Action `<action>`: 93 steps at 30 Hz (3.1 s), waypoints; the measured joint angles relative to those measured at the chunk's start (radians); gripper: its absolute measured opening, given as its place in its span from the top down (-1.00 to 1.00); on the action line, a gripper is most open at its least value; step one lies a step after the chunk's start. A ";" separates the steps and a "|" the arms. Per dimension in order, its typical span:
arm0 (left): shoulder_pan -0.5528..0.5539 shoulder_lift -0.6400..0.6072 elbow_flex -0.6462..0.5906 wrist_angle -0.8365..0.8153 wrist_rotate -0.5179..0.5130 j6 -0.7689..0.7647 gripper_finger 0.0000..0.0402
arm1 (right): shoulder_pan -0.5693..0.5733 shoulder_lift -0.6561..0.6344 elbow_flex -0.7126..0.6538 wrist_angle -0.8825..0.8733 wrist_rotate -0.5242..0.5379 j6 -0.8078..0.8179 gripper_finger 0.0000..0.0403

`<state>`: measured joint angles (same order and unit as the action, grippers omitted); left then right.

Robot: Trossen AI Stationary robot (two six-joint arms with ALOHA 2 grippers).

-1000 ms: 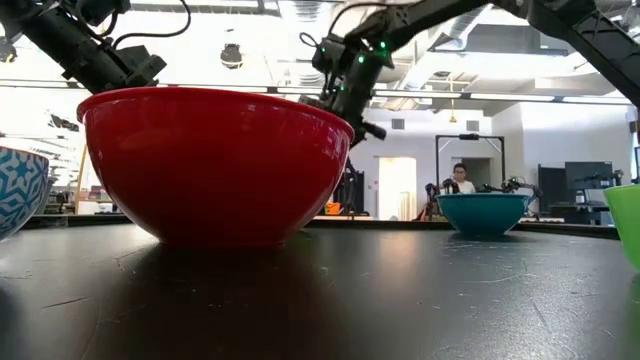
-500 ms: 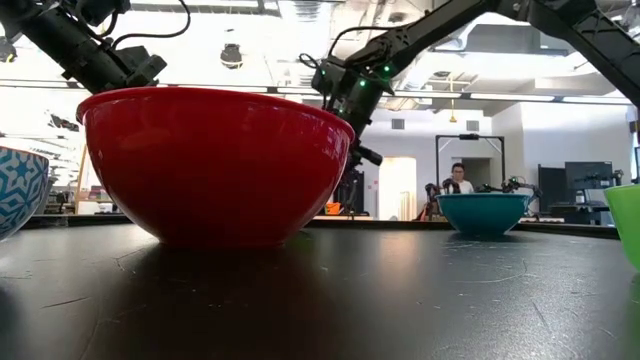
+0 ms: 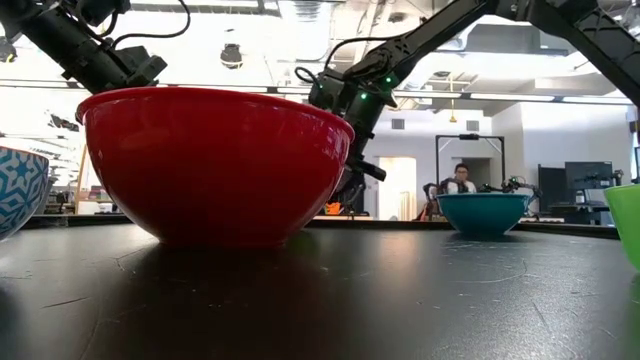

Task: Nest bowls inside each other
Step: Stack the light green bowl on top of the orange bowl

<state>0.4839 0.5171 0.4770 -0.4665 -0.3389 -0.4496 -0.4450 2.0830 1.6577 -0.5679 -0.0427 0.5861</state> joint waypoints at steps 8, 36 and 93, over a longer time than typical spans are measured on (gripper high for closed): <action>0.000 0.000 0.000 -0.036 0.013 0.000 0.18 | -0.020 -0.001 0.002 0.058 0.063 0.027 0.90; 0.000 0.000 0.000 -0.026 -0.003 0.211 0.18 | 0.320 -0.375 0.001 -0.138 0.179 0.344 0.90; -0.001 0.087 -0.007 0.165 0.013 0.165 0.18 | 0.477 -0.125 0.024 -0.155 0.125 0.474 0.22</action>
<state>0.4831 0.6037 0.4698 -0.3012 -0.3264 -0.2848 0.0322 1.9583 1.6821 -0.7229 0.0822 1.0599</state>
